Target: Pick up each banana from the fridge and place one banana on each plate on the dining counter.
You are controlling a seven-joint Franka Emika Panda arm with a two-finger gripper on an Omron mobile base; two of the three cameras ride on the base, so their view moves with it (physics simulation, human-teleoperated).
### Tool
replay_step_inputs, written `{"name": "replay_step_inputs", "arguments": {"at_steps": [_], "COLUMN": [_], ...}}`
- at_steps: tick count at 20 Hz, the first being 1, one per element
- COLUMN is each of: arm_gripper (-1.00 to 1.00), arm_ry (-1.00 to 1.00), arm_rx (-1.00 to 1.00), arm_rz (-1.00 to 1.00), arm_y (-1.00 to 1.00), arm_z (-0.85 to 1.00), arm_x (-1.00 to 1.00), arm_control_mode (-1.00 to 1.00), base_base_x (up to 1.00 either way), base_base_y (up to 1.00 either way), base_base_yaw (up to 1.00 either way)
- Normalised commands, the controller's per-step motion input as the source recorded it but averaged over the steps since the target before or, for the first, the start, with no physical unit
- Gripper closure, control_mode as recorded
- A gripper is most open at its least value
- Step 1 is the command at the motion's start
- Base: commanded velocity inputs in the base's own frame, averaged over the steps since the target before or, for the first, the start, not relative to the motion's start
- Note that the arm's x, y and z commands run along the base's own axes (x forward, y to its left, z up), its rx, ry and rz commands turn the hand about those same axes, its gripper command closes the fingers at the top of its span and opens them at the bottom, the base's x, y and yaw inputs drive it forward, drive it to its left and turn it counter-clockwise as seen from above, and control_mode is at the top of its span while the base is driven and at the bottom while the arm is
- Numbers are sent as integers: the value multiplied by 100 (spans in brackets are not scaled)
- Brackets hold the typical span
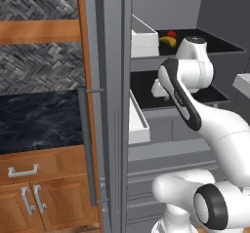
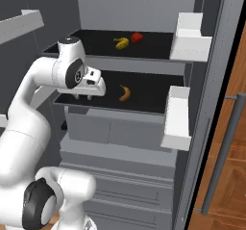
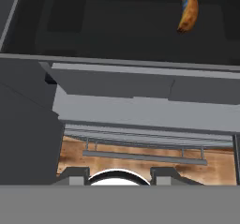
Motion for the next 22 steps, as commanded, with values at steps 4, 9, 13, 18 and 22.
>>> {"name": "replay_step_inputs", "arguments": {"at_steps": [4, 9, 13, 18, 22], "arm_gripper": [-100, -100, -100, -100, -100], "arm_ry": [0, 0, 0, 0, 0], "arm_rx": [0, 0, 2, 0, 0], "arm_rz": [0, -9, -8, -3, 0], "arm_y": [0, -11, -28, -29, -21], "arm_z": [-4, -3, 0, -12, -69], "arm_x": [-2, 55, 81, 52, 16], "arm_control_mode": [-100, -100, -100, -100, -100], "base_base_x": [0, 0, 0, 0, 0], "base_base_y": [0, 0, 0, 0, 0], "base_base_yaw": [0, 0, 0, 0, 0]}}
